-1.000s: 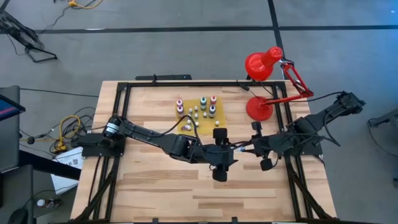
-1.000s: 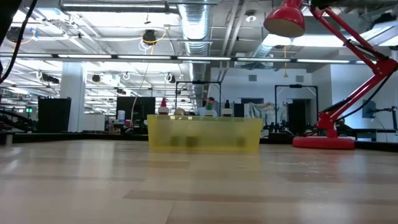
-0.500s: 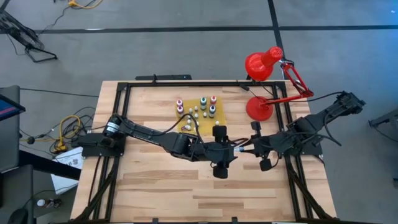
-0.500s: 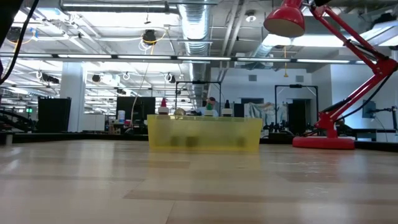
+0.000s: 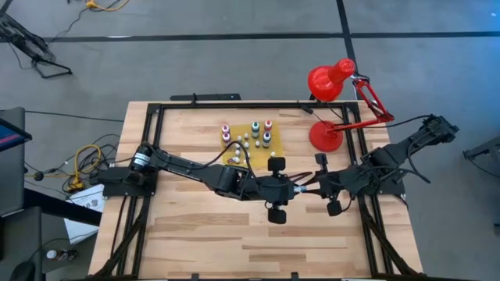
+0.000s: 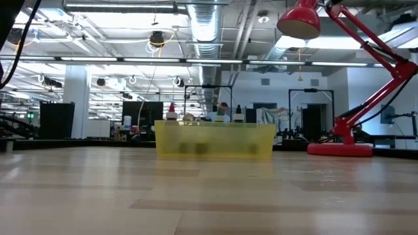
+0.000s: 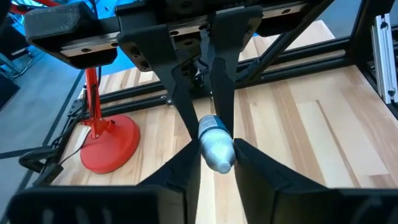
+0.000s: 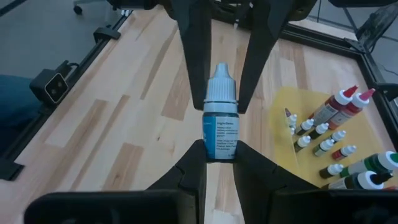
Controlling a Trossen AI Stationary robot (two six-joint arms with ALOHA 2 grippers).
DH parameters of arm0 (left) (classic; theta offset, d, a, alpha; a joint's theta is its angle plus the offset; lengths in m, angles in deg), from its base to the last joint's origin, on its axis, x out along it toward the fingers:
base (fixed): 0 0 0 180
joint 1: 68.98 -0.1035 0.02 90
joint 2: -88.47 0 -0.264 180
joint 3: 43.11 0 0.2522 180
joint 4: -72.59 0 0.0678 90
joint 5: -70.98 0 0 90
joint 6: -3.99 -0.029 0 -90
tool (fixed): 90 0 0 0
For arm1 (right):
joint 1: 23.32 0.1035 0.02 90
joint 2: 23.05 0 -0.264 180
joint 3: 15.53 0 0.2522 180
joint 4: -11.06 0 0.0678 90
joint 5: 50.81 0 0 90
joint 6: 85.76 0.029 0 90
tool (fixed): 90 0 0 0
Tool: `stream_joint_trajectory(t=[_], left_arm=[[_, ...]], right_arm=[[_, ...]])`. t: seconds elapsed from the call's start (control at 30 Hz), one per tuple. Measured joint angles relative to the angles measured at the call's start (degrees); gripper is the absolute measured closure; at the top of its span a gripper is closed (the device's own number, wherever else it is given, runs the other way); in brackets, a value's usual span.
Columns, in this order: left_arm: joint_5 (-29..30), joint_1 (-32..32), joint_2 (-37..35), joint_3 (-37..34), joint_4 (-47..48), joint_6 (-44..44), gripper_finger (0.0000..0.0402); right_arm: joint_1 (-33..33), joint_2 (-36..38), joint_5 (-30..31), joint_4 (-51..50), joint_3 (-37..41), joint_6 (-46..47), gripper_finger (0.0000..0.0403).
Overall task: Pick & Place food coloring
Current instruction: Put the small white food coloring in the bin
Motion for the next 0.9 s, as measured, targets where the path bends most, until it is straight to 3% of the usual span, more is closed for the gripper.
stream_joint_trajectory(t=[0.33,0.63,0.77,0.9], left_arm=[[-0.2,-0.2,0.0,0.0,0.0,0.2,0.0349],[-0.7,-0.9,0.0,0.0,1.2,1.3,0.0345],[-0.2,-2.7,0.0,0.0,6.6,4.6,0.0345],[-0.1,-6.4,0.0,0.0,15.5,9.9,0.0345]], right_arm=[[0.0,0.0,0.0,0.0,0.0,0.2,0.0332],[-0.1,1.2,0.5,-5.5,-1.6,2.8,0.0232],[0.0,1.2,0.4,-16.4,-6.0,9.8,0.0194],[0.0,1.2,-2.6,-21.0,-7.6,12.7,0.0177]])
